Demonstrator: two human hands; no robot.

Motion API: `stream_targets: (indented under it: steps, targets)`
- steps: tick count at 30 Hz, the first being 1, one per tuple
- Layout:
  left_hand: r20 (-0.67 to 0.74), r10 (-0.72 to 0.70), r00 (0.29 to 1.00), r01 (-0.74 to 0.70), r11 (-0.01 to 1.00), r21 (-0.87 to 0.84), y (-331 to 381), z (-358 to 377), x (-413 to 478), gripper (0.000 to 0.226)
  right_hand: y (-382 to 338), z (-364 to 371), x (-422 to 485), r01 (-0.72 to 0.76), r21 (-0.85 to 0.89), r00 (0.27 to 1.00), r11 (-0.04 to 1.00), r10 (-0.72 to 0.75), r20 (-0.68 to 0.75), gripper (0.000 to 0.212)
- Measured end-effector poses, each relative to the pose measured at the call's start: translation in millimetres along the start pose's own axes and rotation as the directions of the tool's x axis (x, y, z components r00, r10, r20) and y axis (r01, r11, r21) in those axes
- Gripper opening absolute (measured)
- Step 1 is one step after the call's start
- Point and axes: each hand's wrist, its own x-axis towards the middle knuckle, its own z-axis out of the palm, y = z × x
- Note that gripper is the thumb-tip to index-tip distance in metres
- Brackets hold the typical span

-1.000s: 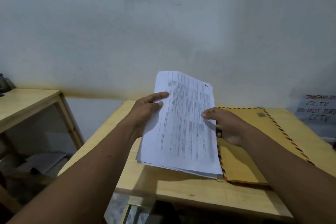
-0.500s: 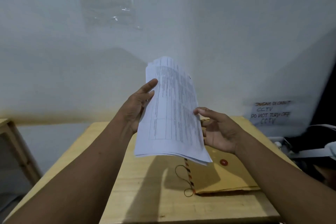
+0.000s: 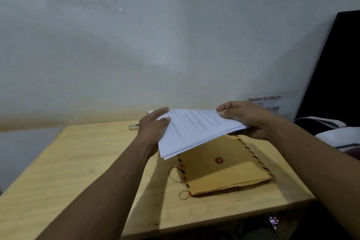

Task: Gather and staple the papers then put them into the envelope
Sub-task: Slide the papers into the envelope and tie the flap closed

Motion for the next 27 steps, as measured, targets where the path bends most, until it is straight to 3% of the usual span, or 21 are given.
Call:
stream_targets:
  steps: [3,8,11,16,19,22,24,27]
  targets:
    - [-0.093,-0.035,0.995,0.022,0.989,-0.143,-15,15,9,0.026,-11,-13,-11,0.030,0.061,0.999,0.998,-0.031,0.012,0.019]
    - [-0.191,-0.091,0.977,0.031,0.954,-0.299,-20,45,9,0.027,-17,-10,-21,0.167,0.333,0.985,0.928,-0.168,-0.025,0.030]
    - [-0.195,-0.097,0.976,0.030,0.947,-0.320,-18,65,4,0.025,-18,3,-21,0.166,0.279,0.986,0.946,-0.155,-0.063,0.030]
    - [-0.020,-0.044,0.999,0.045,0.999,0.017,-23,71,-8,0.039,-13,2,-21,0.107,-0.093,0.977,0.990,-0.122,-0.172,0.030]
    - [0.136,-0.147,0.980,0.093,0.935,0.342,-24,55,-23,0.060,-8,-12,-23,0.066,-0.308,0.975,0.949,-0.127,-0.180,0.029]
    - [0.157,-0.058,0.986,-0.065,0.732,0.678,-36,36,-37,0.043,1,-26,-26,-0.028,-0.383,0.980,0.923,-0.050,-0.194,0.023]
    - [0.217,0.089,0.972,-0.222,0.650,0.726,-47,25,-45,0.022,9,-33,-32,-0.091,-0.434,0.977,0.896,-0.004,-0.213,0.014]
    - [0.442,0.085,0.893,-0.404,0.584,0.704,-62,24,-65,0.004,17,-39,-41,-0.121,-0.499,0.973,0.858,0.002,-0.232,0.016]
